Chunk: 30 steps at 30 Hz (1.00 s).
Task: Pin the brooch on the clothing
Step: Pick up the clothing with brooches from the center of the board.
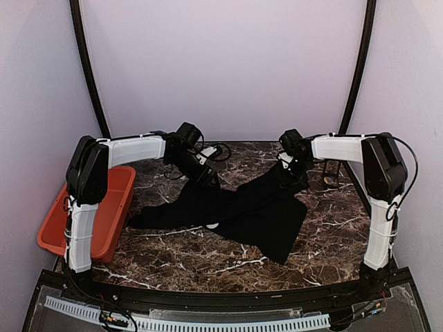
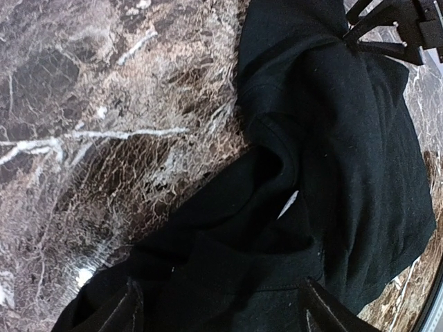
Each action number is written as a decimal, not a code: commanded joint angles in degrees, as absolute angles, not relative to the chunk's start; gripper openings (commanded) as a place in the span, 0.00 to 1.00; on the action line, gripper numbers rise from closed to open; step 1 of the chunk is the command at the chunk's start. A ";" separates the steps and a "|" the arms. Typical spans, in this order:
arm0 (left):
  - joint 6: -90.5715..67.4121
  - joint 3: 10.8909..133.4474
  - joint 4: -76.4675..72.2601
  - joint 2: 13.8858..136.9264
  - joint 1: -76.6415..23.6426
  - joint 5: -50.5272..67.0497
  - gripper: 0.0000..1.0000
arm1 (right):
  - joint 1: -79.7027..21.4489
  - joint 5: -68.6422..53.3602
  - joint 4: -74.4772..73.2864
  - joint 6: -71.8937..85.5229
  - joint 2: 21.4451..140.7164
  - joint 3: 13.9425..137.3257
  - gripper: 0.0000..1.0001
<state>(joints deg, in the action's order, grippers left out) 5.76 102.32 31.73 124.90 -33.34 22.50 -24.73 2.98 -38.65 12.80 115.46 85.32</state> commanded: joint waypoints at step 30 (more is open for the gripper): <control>5.73 106.13 28.99 116.09 -33.43 29.24 0.02 | -24.42 0.29 -37.00 10.86 111.48 85.65 0.49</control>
